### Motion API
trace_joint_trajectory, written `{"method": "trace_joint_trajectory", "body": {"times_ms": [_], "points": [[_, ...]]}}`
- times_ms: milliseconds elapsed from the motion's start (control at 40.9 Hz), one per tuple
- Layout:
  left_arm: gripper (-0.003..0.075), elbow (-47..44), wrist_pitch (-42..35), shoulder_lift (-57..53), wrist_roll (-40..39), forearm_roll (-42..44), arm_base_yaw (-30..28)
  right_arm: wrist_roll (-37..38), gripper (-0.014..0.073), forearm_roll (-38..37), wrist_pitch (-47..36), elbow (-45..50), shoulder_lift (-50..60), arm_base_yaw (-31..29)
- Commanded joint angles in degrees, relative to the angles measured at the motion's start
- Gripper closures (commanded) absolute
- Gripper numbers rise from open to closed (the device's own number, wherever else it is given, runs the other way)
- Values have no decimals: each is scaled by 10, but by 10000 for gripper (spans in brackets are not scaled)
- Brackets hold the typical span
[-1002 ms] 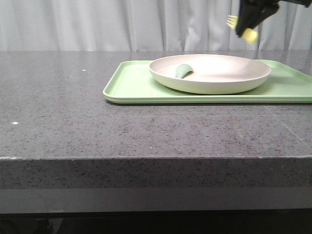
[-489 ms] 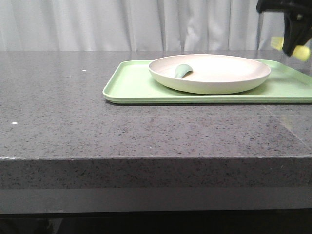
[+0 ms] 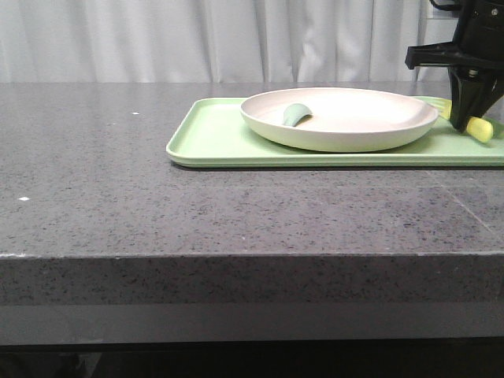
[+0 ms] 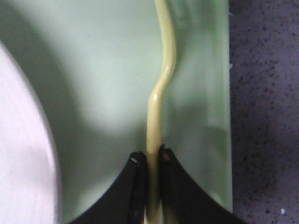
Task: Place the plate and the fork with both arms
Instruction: 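Lift the fork and carry it beside the plate onto the tray, then open the right gripper to release the fork and raise it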
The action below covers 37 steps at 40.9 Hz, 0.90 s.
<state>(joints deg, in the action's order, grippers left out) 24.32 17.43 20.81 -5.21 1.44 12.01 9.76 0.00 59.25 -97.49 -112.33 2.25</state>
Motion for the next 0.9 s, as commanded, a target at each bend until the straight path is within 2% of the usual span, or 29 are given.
{"method": "trace_joint_trajectory", "body": {"times_ms": [0, 122, 196, 660, 758, 880], "points": [[738, 16, -49, 5, -6, -2, -1, -7, 445, -14, -11, -14, 29, -3], [738, 16, -49, 5, -6, -2, -1, -7, 338, -16, -8, -14, 30, -3], [738, 16, -49, 5, -6, -2, -1, -7, 313, -16, -8, -14, 31, -3], [738, 16, -49, 5, -6, -2, -1, -9, 319, -16, -9, -15, 124, -2], [738, 16, -49, 5, -6, -2, -1, -15, 382, -15, -6, -15, 151, 0], [738, 16, -49, 5, -6, -2, -1, -15, 593, -14, -3, -15, 185, 4]]}}
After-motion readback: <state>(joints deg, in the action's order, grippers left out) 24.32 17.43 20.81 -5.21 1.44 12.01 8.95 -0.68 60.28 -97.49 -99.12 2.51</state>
